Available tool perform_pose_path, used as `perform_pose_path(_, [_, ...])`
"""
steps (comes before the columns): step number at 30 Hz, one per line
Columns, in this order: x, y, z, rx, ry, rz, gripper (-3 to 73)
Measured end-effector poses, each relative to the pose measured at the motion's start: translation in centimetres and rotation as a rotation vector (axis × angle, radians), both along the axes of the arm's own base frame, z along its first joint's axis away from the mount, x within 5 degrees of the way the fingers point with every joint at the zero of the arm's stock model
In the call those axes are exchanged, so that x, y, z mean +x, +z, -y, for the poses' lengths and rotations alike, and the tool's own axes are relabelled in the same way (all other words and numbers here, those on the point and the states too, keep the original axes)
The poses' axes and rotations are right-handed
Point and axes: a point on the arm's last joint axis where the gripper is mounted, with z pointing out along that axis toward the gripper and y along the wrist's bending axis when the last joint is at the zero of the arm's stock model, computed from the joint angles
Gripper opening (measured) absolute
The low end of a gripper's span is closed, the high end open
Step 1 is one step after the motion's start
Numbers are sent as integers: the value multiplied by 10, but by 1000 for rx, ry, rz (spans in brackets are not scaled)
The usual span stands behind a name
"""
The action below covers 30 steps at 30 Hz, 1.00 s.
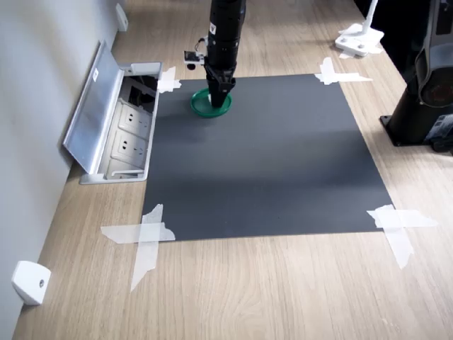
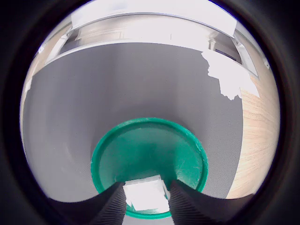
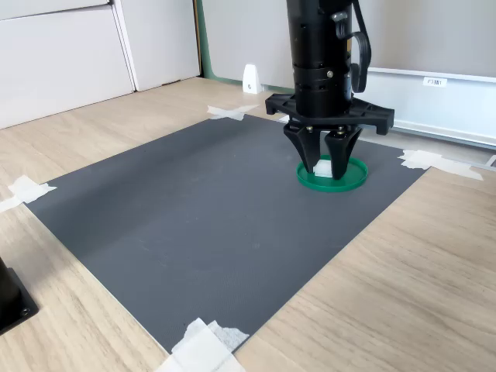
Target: Grasp a white terminal and put it on the green lid.
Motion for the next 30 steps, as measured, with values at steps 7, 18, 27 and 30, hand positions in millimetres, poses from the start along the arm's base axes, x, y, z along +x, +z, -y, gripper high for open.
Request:
perform_pose_path(7, [-1,0,3,-45,30,-19,687])
perform_pose_path(18, [-11,61,-7,-99,61,164,605])
perform_pose_path(27, [-54,132,-35,-61,-4,455,95])
perform_pose_path(30, [-84,155,-50,-72,-56,607,17])
